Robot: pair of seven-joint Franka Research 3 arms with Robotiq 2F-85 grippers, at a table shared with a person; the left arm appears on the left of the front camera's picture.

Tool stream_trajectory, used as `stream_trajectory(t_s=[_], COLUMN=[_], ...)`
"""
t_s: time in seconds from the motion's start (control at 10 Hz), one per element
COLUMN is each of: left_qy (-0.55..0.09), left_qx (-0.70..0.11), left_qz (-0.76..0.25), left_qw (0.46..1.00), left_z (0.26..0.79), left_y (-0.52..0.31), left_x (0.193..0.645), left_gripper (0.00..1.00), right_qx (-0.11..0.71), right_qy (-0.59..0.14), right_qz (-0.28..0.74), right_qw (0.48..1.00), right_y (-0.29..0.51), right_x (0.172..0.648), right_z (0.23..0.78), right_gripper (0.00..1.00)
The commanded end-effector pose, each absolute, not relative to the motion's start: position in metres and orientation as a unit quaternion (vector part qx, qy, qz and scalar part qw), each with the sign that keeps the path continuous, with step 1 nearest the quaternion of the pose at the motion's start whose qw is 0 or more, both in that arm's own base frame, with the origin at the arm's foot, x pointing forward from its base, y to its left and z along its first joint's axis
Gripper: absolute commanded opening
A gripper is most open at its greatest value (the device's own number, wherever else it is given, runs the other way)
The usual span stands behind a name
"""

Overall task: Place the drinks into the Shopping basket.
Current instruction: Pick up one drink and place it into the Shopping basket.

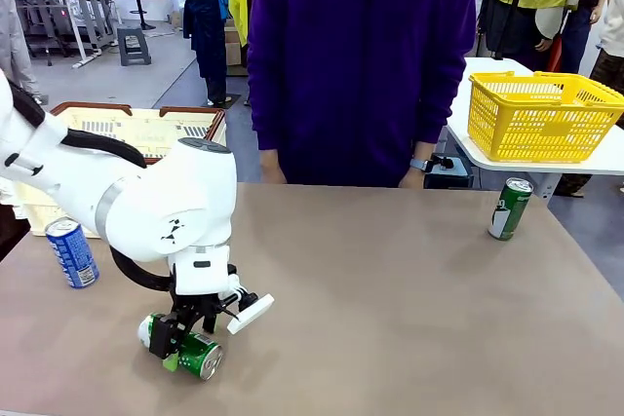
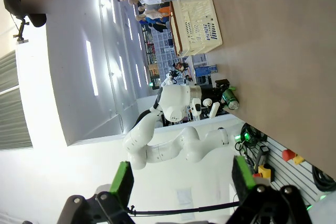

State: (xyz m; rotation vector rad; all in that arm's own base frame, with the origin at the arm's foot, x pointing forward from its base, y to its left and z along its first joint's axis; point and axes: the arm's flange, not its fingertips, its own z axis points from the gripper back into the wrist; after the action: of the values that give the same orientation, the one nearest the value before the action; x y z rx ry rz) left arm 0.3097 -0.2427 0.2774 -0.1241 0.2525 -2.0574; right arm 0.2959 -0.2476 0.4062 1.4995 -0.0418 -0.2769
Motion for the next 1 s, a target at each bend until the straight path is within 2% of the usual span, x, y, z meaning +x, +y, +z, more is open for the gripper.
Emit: stream_trajectory(t_s=[0.0, 0.6, 0.9], left_qy=[0.103, 0.092, 0.052], left_qx=[-0.039, -0.043, -0.034], left_qz=[-0.855, -0.854, -0.856], left_qw=[0.507, 0.510, 0.513], left_z=[0.257, 0.258, 0.296], left_y=[-0.202, -0.196, -0.182], left_x=[0.260, 0.259, 0.255], left_gripper=[0.00, 0.00, 0.00], right_qx=[0.676, 0.676, 0.676], right_qy=[-0.020, -0.020, -0.020], right_qz=[-0.125, -0.125, -0.125], right_qw=[0.726, 0.726, 0.726], right_y=[-0.247, -0.247, -0.247], right_x=[0.296, 0.296, 0.296], right_z=[0.409, 0.409, 0.409], right_gripper=[1.00, 1.00, 1.00])
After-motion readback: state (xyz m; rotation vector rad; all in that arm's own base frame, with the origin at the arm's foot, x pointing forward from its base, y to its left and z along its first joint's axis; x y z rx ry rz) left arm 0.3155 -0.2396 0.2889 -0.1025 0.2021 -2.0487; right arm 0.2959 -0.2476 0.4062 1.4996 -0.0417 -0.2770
